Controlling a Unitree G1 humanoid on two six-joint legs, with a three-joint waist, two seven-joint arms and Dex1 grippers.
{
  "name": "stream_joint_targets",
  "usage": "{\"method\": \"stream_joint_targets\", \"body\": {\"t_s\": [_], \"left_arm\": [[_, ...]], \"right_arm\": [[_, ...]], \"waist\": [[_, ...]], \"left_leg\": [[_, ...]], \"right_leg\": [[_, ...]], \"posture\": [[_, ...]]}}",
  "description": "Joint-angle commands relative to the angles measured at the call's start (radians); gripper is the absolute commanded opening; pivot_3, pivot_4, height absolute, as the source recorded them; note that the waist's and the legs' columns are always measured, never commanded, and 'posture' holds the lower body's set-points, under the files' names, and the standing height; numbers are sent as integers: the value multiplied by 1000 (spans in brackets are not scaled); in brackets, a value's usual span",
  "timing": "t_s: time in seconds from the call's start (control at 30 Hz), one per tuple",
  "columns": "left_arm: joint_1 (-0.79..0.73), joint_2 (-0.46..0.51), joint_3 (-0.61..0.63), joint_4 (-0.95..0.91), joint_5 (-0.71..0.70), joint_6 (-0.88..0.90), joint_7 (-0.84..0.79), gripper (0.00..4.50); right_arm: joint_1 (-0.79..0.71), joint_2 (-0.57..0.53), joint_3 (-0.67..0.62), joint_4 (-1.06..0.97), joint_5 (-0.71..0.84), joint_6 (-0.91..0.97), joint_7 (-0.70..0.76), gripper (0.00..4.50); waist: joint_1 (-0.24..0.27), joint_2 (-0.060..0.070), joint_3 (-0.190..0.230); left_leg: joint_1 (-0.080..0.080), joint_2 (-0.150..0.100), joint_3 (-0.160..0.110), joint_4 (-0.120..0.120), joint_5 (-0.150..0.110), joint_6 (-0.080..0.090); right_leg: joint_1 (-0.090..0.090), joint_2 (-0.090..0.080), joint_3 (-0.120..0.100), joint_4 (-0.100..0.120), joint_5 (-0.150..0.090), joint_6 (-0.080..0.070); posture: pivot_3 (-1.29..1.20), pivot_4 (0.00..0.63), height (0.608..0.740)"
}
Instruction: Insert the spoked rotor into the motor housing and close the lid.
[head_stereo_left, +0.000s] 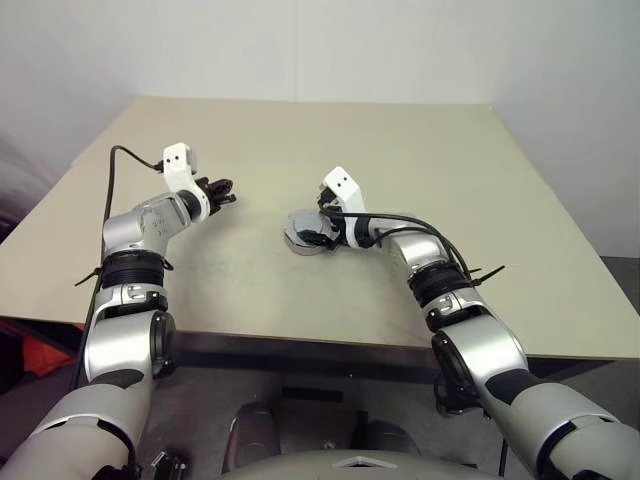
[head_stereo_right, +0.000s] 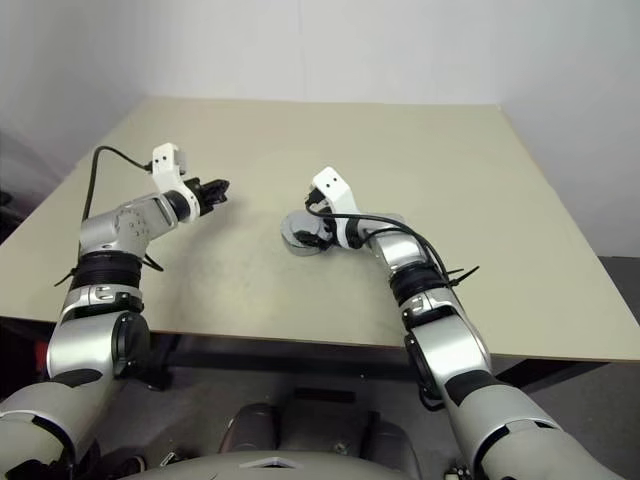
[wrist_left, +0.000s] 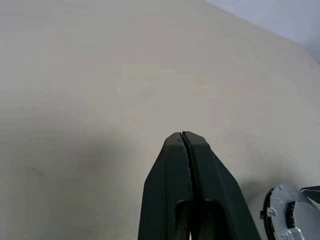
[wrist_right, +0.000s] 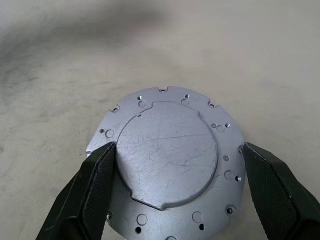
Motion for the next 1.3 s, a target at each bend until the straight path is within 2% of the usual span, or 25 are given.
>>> {"method": "stream_joint_targets", "body": {"t_s": [0.03,0.1,0.13,0.3,0.87,1.3], "left_arm": [[-42,5,4,-10,-12,-26,1,0],[-43,5,5,-6,-12,-28,0,0],[-44,6,5,-3,-11,-30,0,0],[-50,9,8,6,-12,-35,1,0],[-41,-13,-8,-14,-17,-9,-6,0],[-12,-49,-25,-68,-25,34,-9,0]], "right_arm": [[19,6,5,-7,-7,-1,-12,4480],[25,8,7,-3,-10,-3,-14,4480],[27,9,7,1,-11,-4,-17,4305],[39,11,15,22,-23,-7,-23,2966],[75,20,64,70,-61,-12,-29,2965],[49,-14,67,199,-96,-44,-66,2965]], "waist": [[-2,0,0],[-2,0,0],[-2,0,0],[-1,0,0],[-1,-1,-1],[1,-2,-4]], "left_leg": [[0,0,0,0,0,0],[0,0,0,0,0,0],[0,0,0,0,0,0],[2,0,0,0,0,0],[5,0,0,2,0,0],[16,1,1,2,0,0]], "right_leg": [[0,0,0,0,0,0],[0,0,0,0,0,0],[0,0,0,0,0,0],[2,0,0,0,0,0],[5,0,0,1,0,0],[14,0,0,1,0,0]], "posture": [[0,0,740],[0,0,740],[0,0,740],[0,0,740],[0,0,740],[0,0,740]]}}
